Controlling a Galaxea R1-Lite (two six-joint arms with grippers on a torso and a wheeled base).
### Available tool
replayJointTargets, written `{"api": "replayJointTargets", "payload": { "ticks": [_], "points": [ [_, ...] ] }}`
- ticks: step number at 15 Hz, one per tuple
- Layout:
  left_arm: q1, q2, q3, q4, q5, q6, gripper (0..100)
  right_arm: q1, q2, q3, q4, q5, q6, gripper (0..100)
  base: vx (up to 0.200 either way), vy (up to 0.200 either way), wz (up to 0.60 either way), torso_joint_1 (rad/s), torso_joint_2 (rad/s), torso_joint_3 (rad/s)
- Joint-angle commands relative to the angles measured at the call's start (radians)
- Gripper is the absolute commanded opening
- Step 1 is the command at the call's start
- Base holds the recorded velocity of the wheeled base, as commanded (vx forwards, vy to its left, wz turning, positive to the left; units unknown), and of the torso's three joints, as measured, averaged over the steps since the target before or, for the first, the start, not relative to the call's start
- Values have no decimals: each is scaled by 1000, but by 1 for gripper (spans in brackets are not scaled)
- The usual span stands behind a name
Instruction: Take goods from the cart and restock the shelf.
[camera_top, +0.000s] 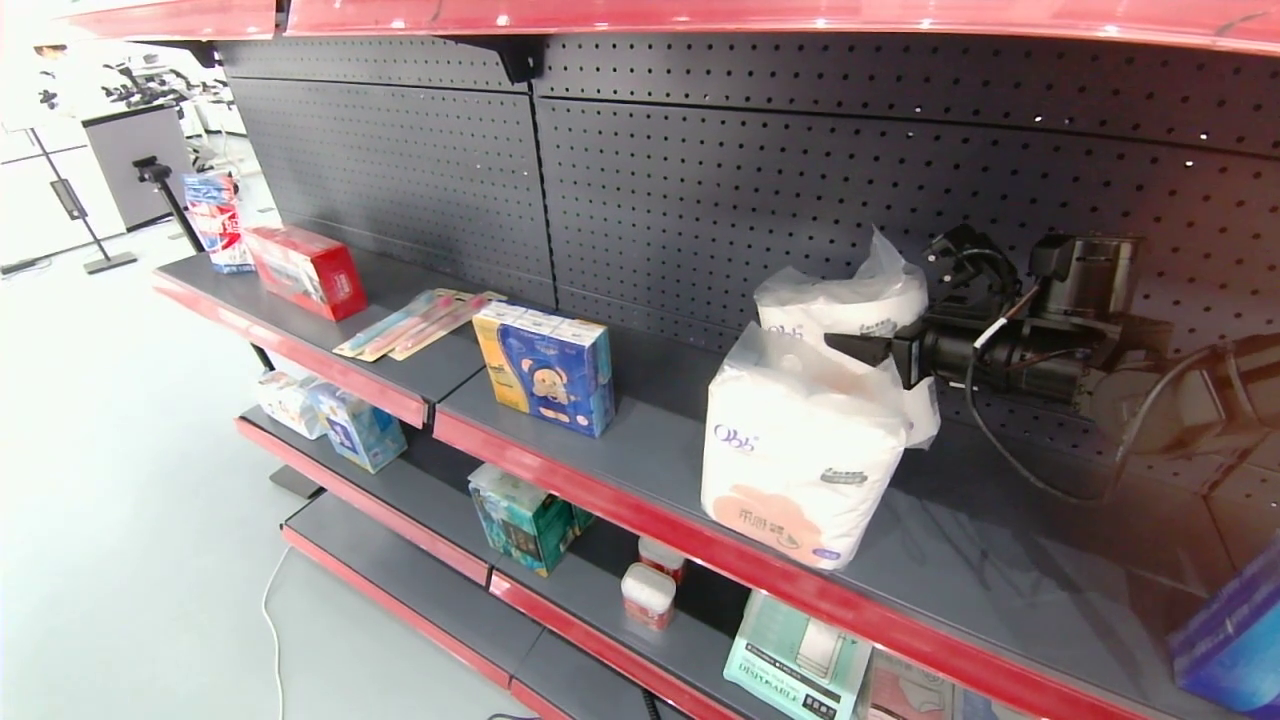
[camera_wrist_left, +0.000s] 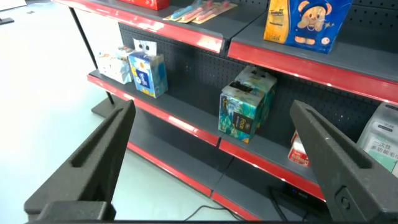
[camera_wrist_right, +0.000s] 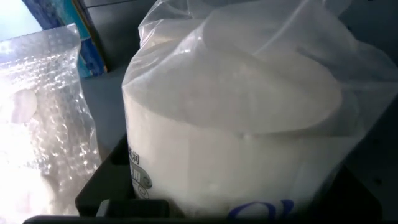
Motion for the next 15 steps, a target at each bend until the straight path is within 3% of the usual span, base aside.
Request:
{"api": "replayJointTargets", "payload": {
  "ticks": [1, 15],
  "points": [
    [0, -1, 0, 0, 1, 0, 100, 16, 26, -3, -5, 0, -1, 0, 0, 0, 0, 0, 0, 0],
    [0, 1, 0, 0, 1, 0, 100, -70, 61, 13, 6, 2, -136, 0, 0, 0, 0, 0, 0, 0]
  ]
}}
